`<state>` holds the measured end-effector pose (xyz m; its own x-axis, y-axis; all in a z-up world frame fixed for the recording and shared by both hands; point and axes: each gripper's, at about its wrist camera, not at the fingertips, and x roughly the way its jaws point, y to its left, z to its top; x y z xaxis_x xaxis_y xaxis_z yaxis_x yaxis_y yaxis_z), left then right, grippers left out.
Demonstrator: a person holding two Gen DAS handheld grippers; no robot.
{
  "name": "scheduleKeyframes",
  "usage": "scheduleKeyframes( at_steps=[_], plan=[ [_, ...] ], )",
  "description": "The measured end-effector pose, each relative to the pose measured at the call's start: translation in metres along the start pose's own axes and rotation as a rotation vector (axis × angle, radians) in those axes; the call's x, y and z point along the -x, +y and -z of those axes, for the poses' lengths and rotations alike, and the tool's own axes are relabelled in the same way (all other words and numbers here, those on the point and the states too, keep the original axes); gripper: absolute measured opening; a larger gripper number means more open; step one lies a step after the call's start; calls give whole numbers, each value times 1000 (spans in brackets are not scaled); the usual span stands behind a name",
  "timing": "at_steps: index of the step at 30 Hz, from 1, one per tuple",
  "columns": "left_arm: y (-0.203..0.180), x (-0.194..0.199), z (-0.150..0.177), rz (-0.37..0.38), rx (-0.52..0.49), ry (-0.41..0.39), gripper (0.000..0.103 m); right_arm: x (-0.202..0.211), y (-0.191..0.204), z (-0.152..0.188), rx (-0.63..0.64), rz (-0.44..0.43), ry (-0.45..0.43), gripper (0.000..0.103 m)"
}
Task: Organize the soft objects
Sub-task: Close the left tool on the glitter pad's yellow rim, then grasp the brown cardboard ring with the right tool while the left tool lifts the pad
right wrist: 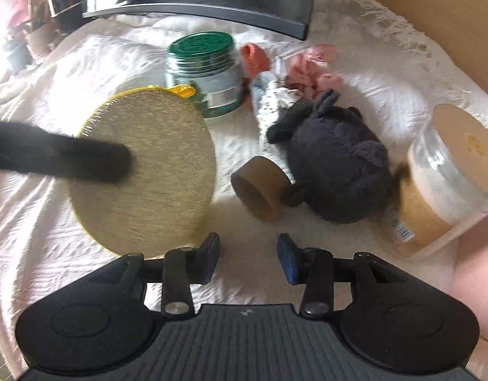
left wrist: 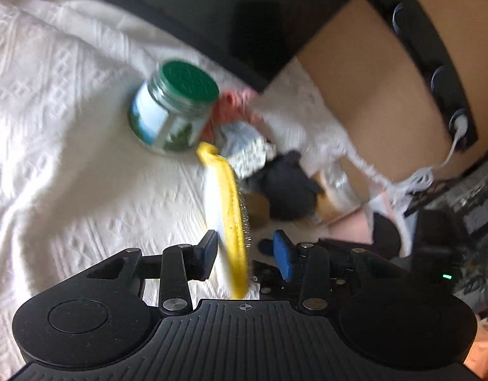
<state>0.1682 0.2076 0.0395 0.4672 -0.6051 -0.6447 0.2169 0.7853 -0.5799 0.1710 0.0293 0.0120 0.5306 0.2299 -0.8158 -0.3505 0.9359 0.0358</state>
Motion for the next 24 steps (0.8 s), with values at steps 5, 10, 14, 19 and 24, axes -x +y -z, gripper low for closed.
scheduleKeyframes(
  at_steps=[5,10,14,19,24],
  plan=[
    [-1,-6,3,-50,3,-68,40,5,10,8,46,-16,-13,42],
    [3,-8,-2,-90,3,-119,19,15,9,9,55,-11,-51,42],
    [5,-5,-1,-112,-2,-141,18,34,20,7,172,93,-158,44],
    [8,9,2,-187,-24,-193,18,28,31,-4,290,167,-215,57],
    [16,18,7,-214,5,-207,18,6,38,-16,364,205,-188,57]
  ],
)
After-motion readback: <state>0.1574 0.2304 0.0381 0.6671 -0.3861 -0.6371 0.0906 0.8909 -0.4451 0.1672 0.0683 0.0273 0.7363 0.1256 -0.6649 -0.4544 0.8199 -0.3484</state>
